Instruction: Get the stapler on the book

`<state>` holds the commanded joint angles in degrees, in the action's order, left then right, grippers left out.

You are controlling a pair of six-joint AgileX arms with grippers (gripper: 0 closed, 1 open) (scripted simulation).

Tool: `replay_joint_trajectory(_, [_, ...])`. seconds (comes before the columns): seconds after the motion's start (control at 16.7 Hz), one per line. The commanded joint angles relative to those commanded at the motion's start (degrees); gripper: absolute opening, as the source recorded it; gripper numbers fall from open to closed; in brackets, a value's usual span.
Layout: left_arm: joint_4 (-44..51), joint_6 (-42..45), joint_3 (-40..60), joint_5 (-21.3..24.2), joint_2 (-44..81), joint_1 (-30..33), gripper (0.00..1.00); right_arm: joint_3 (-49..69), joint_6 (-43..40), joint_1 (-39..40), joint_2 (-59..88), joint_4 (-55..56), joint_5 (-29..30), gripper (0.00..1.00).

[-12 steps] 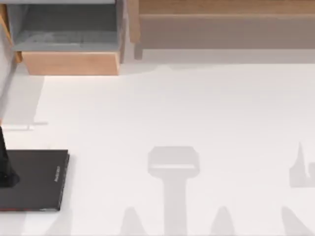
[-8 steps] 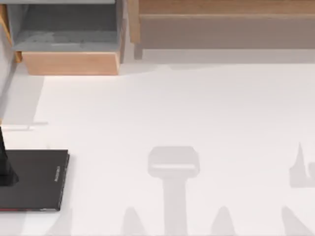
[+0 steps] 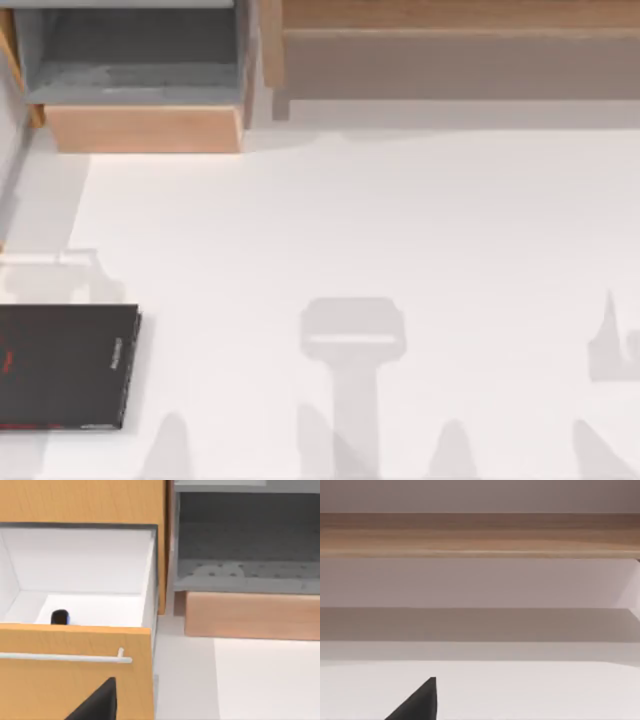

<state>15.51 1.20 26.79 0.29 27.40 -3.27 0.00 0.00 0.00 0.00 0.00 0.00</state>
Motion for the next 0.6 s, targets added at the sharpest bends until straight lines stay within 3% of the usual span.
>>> replay_joint_trajectory(0.6, [19.7,1.5,37.2,0.1,37.1,-4.6,1.0,0.0,0.0,0.0,0.0,0.0,0.0,1.0])
